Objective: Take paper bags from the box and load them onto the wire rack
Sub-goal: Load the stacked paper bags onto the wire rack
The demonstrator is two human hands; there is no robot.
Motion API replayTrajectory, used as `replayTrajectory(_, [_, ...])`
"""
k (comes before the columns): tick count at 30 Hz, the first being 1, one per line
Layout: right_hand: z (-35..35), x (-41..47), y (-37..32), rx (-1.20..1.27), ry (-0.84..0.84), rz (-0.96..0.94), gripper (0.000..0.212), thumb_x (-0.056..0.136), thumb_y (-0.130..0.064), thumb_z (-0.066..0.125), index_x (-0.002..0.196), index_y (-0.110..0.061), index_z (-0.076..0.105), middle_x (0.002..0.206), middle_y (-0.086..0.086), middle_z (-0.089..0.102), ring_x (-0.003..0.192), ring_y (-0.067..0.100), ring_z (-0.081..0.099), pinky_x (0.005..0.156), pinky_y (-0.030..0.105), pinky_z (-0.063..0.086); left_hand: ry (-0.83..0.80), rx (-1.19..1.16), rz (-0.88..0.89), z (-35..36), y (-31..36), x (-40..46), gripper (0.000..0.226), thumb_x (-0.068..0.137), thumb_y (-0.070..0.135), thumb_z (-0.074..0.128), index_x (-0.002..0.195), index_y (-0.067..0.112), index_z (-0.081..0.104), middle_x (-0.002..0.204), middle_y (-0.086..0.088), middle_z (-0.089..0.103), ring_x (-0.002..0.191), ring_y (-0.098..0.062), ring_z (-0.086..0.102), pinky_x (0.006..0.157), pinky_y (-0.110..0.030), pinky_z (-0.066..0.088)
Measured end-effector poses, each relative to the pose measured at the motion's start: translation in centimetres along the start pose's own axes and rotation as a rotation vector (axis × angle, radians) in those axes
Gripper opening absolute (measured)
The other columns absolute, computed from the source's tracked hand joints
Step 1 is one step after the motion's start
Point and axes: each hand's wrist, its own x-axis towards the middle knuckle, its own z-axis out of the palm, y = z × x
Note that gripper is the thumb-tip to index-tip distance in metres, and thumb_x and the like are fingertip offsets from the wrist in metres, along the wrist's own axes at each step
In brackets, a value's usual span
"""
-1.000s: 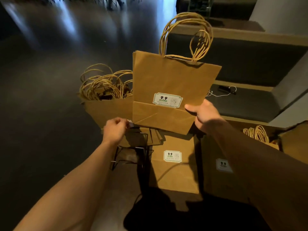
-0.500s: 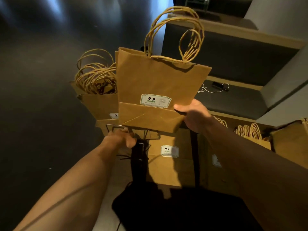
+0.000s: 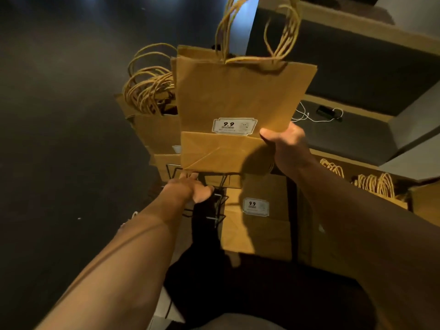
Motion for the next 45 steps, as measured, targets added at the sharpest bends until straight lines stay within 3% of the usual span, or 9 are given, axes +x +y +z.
replayTrajectory(5, [0.3,0.1,0.0,0.034,0.004,-0.023,0.055,0.077,-0.015,0.066,0.128,0.0,0.049,0.126,0.025,0.058,0.115,0.042,0.058,0.097,0.053,0.05,-0.006,0.001,-0.01,0.3,-0.8,0.8,0.08,0.088,0.07,0.024,0.157,0.037,0.002,0.165,0.003,-0.015,0.152,-0.032,-0.002,0.119,-0.059,0.011])
replayTrajectory(11, [1.7,-0.5,0.3,-0.039,-0.047,-0.015,0.044,0.077,-0.017,0.064,0.117,-0.003,0.054,0.112,0.028,0.057,0.104,0.044,0.058,0.09,0.052,0.048,0.008,-0.032,-0.063,-0.1,0.2,-1.1,0.077,0.1,0.061,0.026,0.156,0.027,-0.014,0.166,-0.011,-0.005,0.152,-0.032,-0.002,0.12,-0.049,0.01])
replayTrajectory(18, [1.5,0.1,-0.7,-0.067,-0.086,-0.076,0.032,0.09,-0.006,0.059,0.121,-0.007,0.051,0.123,0.028,0.057,0.111,0.042,0.06,0.094,0.056,0.051,-0.031,0.059,-0.023,-0.5,0.6,-1.5,0.069,0.102,0.059,0.019,0.159,0.023,0.01,0.165,0.002,-0.016,0.152,-0.029,-0.005,0.121,-0.047,0.007])
replayTrajectory(24, [3.0,-0.5,1.6,-0.136,-0.025,0.058,0.015,0.088,-0.014,0.065,0.102,-0.013,0.06,0.103,0.011,0.062,0.097,0.028,0.059,0.076,0.037,0.049,-0.006,0.102,-0.015,0.0,0.3,-0.7,0.069,0.101,0.06,0.016,0.158,0.022,0.019,0.166,0.003,-0.005,0.153,-0.028,-0.001,0.12,-0.049,0.01])
replayTrajectory(28, [4.0,0.0,2.1,-0.14,-0.029,0.068,0.022,0.089,-0.01,0.065,0.11,-0.009,0.061,0.107,0.01,0.065,0.1,0.025,0.062,0.078,0.036,0.051,-0.022,0.109,0.013,0.1,0.1,-0.3,0.066,0.101,0.059,0.014,0.156,0.025,0.025,0.166,0.001,-0.002,0.152,-0.03,0.011,0.118,-0.048,0.014])
replayTrajectory(33, [5.8,0.3,3.3,-0.199,-0.049,0.061,0.022,0.093,-0.008,0.061,0.114,-0.004,0.061,0.108,0.012,0.065,0.097,0.021,0.064,0.073,0.028,0.054,0.017,0.08,0.016,0.3,0.1,0.4,0.069,0.099,0.06,0.013,0.15,0.023,0.04,0.161,-0.008,0.027,0.143,-0.031,0.032,0.11,-0.046,0.027])
replayTrajectory(36, [7.2,0.2,4.6,-0.326,-0.012,0.108,0.01,0.098,-0.013,0.054,0.108,-0.015,0.055,0.099,0.0,0.059,0.092,0.015,0.058,0.071,0.021,0.048,0.034,0.065,0.026,0.3,0.1,0.4,0.069,0.098,0.061,0.014,0.148,0.022,0.043,0.158,-0.008,0.033,0.141,-0.03,0.036,0.109,-0.044,0.029])
replayTrajectory(39, [8.1,0.5,6.2,-0.528,0.053,0.075,0.009,0.098,-0.024,0.055,0.104,-0.02,0.048,0.105,-0.001,0.053,0.093,0.013,0.053,0.068,0.014,0.04,0.037,0.055,0.058,0.3,-0.2,0.4,0.062,0.1,0.058,0.018,0.139,0.022,0.05,0.147,-0.007,0.048,0.132,-0.028,0.045,0.101,-0.041,0.032])
replayTrajectory(45, [7.1,0.0,8.8,-0.446,0.263,0.07,0.017,0.087,-0.025,0.069,0.099,-0.024,0.057,0.092,-0.008,0.059,0.079,0.004,0.055,0.062,0.015,0.038,0.186,-0.106,0.152,0.7,-1.5,0.2,0.036,0.097,0.052,0.042,0.102,0.025,0.065,0.104,-0.003,0.066,0.097,-0.022,0.058,0.087,-0.035,0.042])
